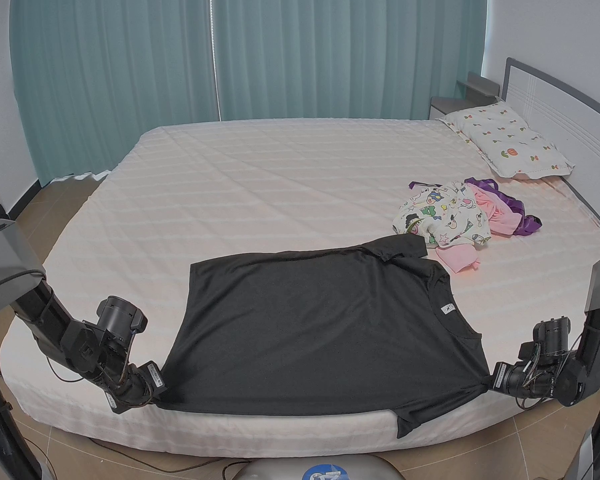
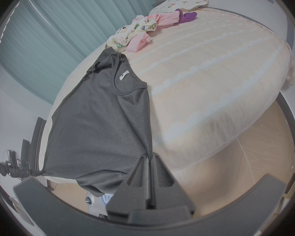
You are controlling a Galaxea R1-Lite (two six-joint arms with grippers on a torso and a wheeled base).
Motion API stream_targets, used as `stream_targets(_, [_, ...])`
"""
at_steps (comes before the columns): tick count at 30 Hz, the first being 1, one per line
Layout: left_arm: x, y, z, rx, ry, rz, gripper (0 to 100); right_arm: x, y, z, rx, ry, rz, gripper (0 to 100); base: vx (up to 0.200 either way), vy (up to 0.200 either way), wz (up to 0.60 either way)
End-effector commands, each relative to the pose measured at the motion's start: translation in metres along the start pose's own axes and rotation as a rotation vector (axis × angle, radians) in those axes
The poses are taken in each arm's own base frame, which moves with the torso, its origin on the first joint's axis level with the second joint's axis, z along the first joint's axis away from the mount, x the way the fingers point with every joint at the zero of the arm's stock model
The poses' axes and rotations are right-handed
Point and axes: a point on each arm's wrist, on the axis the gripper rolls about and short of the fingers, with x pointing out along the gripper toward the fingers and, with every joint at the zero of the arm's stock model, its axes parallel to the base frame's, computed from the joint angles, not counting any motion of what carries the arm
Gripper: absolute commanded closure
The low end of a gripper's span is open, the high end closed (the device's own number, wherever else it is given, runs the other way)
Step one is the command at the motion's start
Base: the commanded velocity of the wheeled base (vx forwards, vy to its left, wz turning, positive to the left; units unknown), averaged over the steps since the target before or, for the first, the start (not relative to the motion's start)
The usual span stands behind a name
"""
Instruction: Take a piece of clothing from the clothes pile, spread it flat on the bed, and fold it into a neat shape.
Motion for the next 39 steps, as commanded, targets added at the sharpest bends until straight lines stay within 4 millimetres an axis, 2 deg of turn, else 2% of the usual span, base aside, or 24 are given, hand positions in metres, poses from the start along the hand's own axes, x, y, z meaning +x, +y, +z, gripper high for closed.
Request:
stream_targets(1, [-0.008,0.004,-0.005,0.057,0.029,0.015,100,-0.017,0.009,0.023,-0.021,-0.087,0.025,100,0.000,0.000,0.00])
stream_targets(4, [-0.005,0.003,-0.007,0.069,0.040,0.022,100,-0.016,0.009,0.024,-0.019,-0.053,0.010,100,0.000,0.000,0.00])
stream_targets(10, [0.002,-0.001,-0.012,0.087,0.081,0.003,100,0.011,0.001,0.017,-0.005,0.031,-0.029,100,0.000,0.000,0.00])
stream_targets(14, [0.005,-0.002,-0.011,0.082,0.085,0.006,100,0.019,-0.001,0.014,-0.007,0.033,-0.025,100,0.000,0.000,0.00])
stream_targets(15, [0.005,-0.003,-0.010,0.079,0.079,0.001,0,0.019,-0.001,0.014,-0.006,0.023,-0.021,0,0.000,0.000,0.00])
stream_targets(23, [0.003,-0.008,-0.001,0.036,0.025,-0.068,0,0.012,-0.004,0.022,0.019,-0.064,-0.002,0,0.000,0.000,0.00])
stream_targets(26, [-0.003,-0.009,0.005,0.023,0.000,-0.100,0,0.008,-0.002,0.028,0.043,-0.107,0.014,0,0.000,0.000,0.00])
stream_targets(29, [-0.014,-0.013,0.016,-0.030,-0.048,-0.216,0,0.001,0.006,0.033,0.105,-0.144,0.052,0,0.000,0.000,0.00])
stream_targets(33, [-0.017,-0.019,0.022,-0.087,-0.085,-0.277,0,0.000,0.014,0.027,0.093,-0.122,0.074,0,0.000,0.000,0.00])
stream_targets(39, [-0.016,-0.020,0.024,-0.109,-0.087,-0.286,0,0.000,0.017,0.024,0.087,-0.113,0.077,0,0.000,0.000,0.00])
